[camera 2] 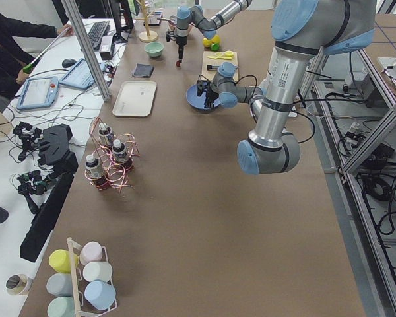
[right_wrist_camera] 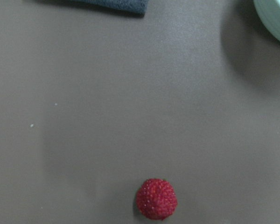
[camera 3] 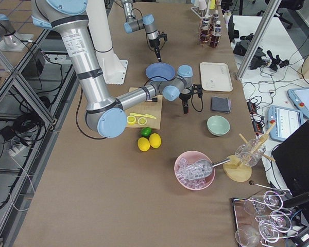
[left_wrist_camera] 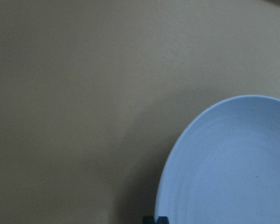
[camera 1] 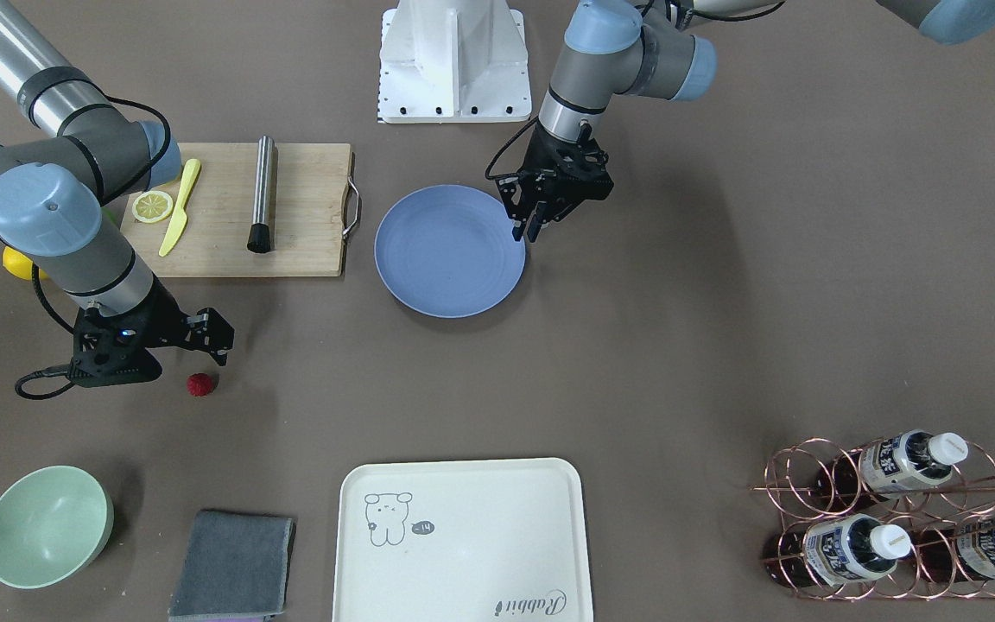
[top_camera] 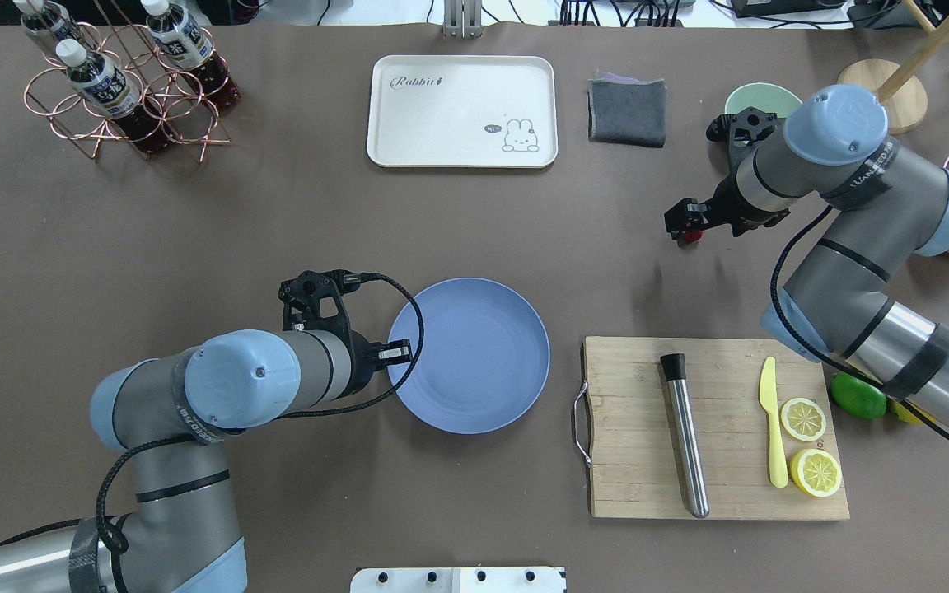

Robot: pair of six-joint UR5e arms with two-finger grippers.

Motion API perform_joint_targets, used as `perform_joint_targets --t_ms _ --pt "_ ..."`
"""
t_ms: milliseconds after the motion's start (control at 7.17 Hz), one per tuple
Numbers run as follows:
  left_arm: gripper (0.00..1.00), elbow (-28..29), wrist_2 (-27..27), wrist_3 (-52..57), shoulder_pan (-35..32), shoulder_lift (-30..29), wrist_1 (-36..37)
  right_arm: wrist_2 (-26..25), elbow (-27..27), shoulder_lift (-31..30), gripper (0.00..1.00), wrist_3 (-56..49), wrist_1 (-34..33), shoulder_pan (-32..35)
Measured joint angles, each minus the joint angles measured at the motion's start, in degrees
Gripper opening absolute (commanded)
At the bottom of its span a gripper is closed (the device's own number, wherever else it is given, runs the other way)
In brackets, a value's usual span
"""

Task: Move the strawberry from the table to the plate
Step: 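Grasp the red strawberry with the right gripper while the left gripper releases the plate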

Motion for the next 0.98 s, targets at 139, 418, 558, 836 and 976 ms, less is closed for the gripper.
perform_joint_targets --t_ms 139,418,558,836,976 --pt "0.98 -0.25 0.80 0.10 -0.22 -0.08 -0.07 -0.11 -0.72 0.69 1.00 0.02 -0.02 -0.05" --pt "0.98 -0.62 0.96 0.41 -1.71 -0.22 -0.07 -0.35 -2.21 1.39 1.00 0.04 0.02 -0.19" --pt "0.98 -0.64 0.92 0.47 -2.28 -0.24 -0.05 -0.67 -2.95 1.85 0.99 0.04 0.02 -0.23" --pt "0.98 -0.67 0.90 0.50 -2.69 -0.28 -0.04 -1.14 -4.78 3.08 0.76 0.04 0.00 -0.27" --pt "0.98 -0.67 0.90 0.50 -2.80 -0.35 -0.04 -1.22 -5.30 3.34 0.48 0.04 0.00 -0.26"
